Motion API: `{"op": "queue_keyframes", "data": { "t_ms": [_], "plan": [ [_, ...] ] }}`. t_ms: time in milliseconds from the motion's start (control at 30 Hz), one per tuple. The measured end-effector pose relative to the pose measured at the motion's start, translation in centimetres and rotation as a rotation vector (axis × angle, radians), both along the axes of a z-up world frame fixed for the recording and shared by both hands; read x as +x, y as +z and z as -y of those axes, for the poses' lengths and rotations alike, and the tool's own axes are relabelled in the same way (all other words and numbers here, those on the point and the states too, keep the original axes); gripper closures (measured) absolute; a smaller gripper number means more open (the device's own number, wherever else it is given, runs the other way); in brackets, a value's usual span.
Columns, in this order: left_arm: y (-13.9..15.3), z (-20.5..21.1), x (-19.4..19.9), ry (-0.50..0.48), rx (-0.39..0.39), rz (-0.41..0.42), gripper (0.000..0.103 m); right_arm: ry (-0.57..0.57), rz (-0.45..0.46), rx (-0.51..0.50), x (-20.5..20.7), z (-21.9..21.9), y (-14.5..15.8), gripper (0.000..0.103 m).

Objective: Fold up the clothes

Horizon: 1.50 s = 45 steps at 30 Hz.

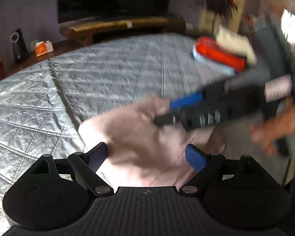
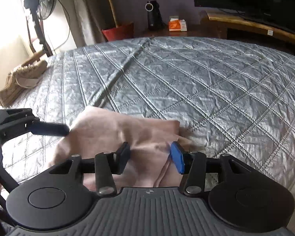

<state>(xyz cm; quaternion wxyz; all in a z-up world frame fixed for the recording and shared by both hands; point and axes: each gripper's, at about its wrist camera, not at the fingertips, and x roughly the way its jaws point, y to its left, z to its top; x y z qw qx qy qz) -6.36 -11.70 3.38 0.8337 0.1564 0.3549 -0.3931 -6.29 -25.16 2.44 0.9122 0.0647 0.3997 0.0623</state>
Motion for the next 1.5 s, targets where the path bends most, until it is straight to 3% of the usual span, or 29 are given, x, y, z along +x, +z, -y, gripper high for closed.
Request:
{"op": "queue_keyframes", "data": {
  "t_ms": [100, 200, 267, 367, 433, 500, 600, 733, 800, 1000, 1133, 1233, 1333, 1500],
  "plan": [
    [-0.2, 0.0, -0.1, -0.009, 0.006, -0.017, 0.009, -0.012, 0.055, 0.045, -0.9, 0.4, 1.4, 0.045],
    [-0.5, 0.0, -0.1, -0.019, 0.012, -0.034, 0.008, 0.01, 0.022, -0.019, -1.9, -0.4, 1.4, 0.018],
    [-0.6, 0.0, -0.2, -0.025, 0.016, -0.045, 0.008, 0.039, -0.042, -0.09, -2.6, -1.0, -0.2, 0.018],
    [-0.5, -0.1, -0.1, -0.027, 0.009, -0.055, 0.007, -0.05, -0.016, 0.075, -3.3, 0.9, 0.7, 0.022],
    [-0.2, -0.4, 0.3, -0.021, -0.009, -0.074, 0.007, -0.103, -0.01, 0.198, -3.7, 2.5, 1.5, 0.019],
    [0.2, -0.8, 0.6, -0.014, -0.03, -0.076, 0.008, -0.09, -0.091, 0.287, -3.6, 3.7, 0.9, 0.007],
    [0.6, -1.4, 0.8, 0.008, -0.053, -0.063, 0.008, -0.081, -0.143, 0.349, -4.8, 4.6, 0.0, 0.006],
    [1.2, -2.4, 2.3, 0.059, -0.137, -0.123, 0.008, -0.111, -0.164, 0.535, -6.6, 5.8, -0.8, 0.005],
    [1.3, -2.9, 2.9, 0.087, -0.163, -0.139, 0.008, -0.095, -0.162, 0.549, -6.8, 5.9, -0.9, 0.004],
    [-0.8, -1.5, 3.0, 0.128, 0.017, -0.115, 0.007, -0.126, -0.177, 0.746, -6.0, 6.9, -2.2, 0.0],
    [-0.9, -1.7, 3.3, 0.138, 0.008, -0.138, 0.006, -0.146, -0.182, 0.78, -5.6, 7.2, -2.3, 0.0],
    [-0.9, -1.7, 3.3, 0.137, 0.01, -0.133, 0.006, -0.186, -0.187, 0.864, -5.5, 7.9, -3.0, 0.0],
    [-1.0, -1.9, 3.3, 0.137, 0.01, -0.131, 0.006, -0.153, -0.232, 0.842, -4.0, 7.4, -2.7, 0.0],
    [-1.0, -2.0, 3.0, 0.136, 0.009, -0.125, 0.005, -0.104, -0.301, 0.902, -0.4, 6.1, -3.1, 0.0]
  ]
}}
